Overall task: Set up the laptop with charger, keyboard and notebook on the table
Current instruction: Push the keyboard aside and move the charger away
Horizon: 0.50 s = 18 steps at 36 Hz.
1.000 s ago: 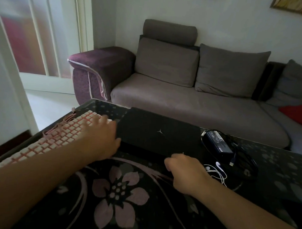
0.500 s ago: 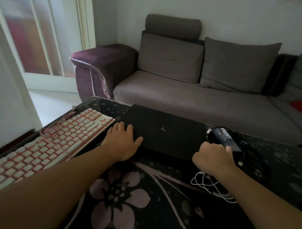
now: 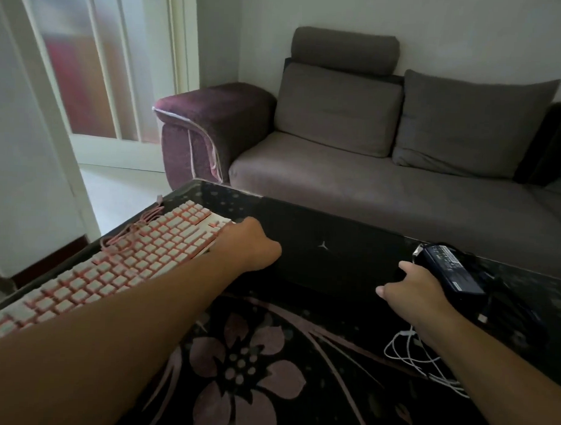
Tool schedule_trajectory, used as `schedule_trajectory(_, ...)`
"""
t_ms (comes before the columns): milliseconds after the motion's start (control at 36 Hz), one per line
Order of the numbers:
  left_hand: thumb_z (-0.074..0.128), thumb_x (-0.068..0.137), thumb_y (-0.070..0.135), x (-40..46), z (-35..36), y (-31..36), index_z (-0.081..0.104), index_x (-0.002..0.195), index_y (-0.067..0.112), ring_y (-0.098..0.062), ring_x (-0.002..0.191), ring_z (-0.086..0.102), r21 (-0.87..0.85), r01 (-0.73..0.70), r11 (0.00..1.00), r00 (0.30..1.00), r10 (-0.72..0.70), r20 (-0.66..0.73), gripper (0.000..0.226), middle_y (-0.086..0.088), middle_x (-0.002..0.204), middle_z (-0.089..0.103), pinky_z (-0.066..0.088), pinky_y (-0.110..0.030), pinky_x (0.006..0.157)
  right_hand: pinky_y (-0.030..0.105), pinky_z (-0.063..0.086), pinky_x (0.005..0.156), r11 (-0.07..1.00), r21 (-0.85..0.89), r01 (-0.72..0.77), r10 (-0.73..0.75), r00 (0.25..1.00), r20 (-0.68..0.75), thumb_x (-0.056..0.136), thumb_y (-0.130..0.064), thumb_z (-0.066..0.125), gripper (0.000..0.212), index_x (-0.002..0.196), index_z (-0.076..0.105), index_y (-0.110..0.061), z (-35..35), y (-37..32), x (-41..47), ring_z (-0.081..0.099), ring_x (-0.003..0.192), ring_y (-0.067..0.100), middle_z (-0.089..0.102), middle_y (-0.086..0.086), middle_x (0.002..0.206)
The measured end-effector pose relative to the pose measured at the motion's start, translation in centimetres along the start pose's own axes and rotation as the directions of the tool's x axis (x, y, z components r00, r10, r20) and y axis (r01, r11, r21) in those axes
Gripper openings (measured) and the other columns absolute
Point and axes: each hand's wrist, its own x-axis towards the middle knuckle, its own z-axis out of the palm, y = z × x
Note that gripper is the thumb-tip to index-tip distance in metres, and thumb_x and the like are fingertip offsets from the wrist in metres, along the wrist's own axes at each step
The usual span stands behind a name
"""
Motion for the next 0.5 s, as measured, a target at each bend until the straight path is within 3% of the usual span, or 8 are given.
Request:
schedule_trajectory(111, 0.063, 0.081, 0.042, -0.1, 0.0, -0.6, 0.053, 0.137, 0.015, -0.030, 0.118, 0.058, 0.064, 0.013, 0.998, 1.000, -0.011, -0.027, 0.063, -0.011, 0.131, 0.060, 0.050, -0.048, 0.103, 0.050, 0.033, 0.118, 0.994, -0.100, 0.047, -0.045, 0.999, 0.014, 0.091, -0.033, 0.070, 0.079, 0.162, 0.036, -0.026, -0.4, -0.4, -1.2, 0.039, 0.148, 0.037, 0.035, 0.014, 0.165)
schedule_trajectory(250, 0.067, 0.076, 0.053, -0.8, 0.4, -1.1, 0.059, 0.131, 0.016, -0.028, 0.113, 0.061, 0.213, -0.030, 0.977, 0.996, 0.048, -0.081, 0.066, -0.010, 0.128, 0.063, 0.050, -0.041, 0.097, 0.043, 0.044, 0.113, 0.965, -0.218, 0.145, -0.140, 0.989, 0.040, 0.093, -0.036, 0.057, 0.068, 0.157, 0.042, -0.019, -2.0, 0.8, -1.8, 0.047, 0.142, 0.032, 0.047, 0.011, 0.155)
schedule_trajectory(361, 0.069, 0.085, 0.045, -2.0, 2.1, 0.1, 0.054, 0.132, 0.014, -0.037, 0.126, 0.051, 0.297, -0.133, 0.946, 0.974, 0.180, -0.138, 0.058, -0.019, 0.138, 0.049, 0.048, -0.045, 0.102, 0.044, 0.044, 0.105, 0.920, -0.377, 0.107, -0.199, 0.956, -0.214, 0.089, -0.027, 0.054, 0.052, 0.139, 0.052, -0.012, -5.1, 3.5, -0.4, 0.044, 0.132, 0.036, 0.044, 0.014, 0.144)
schedule_trajectory(417, 0.070, 0.086, 0.039, -2.7, 3.0, 1.4, 0.056, 0.130, 0.018, -0.035, 0.128, 0.048, 0.293, -0.235, 0.927, 0.950, 0.282, -0.131, 0.051, -0.015, 0.139, 0.049, 0.046, -0.045, 0.106, 0.048, 0.040, 0.110, 0.894, -0.447, 0.037, -0.180, 0.942, -0.282, 0.088, -0.043, 0.059, 0.064, 0.144, 0.045, -0.016, -6.7, 4.8, 1.1, 0.039, 0.133, 0.040, 0.038, 0.017, 0.148)
schedule_trajectory(500, 0.072, 0.088, 0.031, -3.7, 4.8, 4.0, 0.058, 0.128, 0.026, -0.026, 0.127, 0.049, 0.164, -0.383, 0.909, 0.917, 0.396, -0.053, 0.042, -0.005, 0.138, 0.049, 0.046, -0.039, 0.107, 0.058, 0.022, 0.122, 0.894, -0.439, -0.092, -0.012, 0.974, -0.228, 0.077, -0.073, 0.066, 0.109, 0.164, 0.012, -0.036, -8.4, 6.6, 3.7, 0.017, 0.152, 0.048, 0.012, 0.021, 0.168)
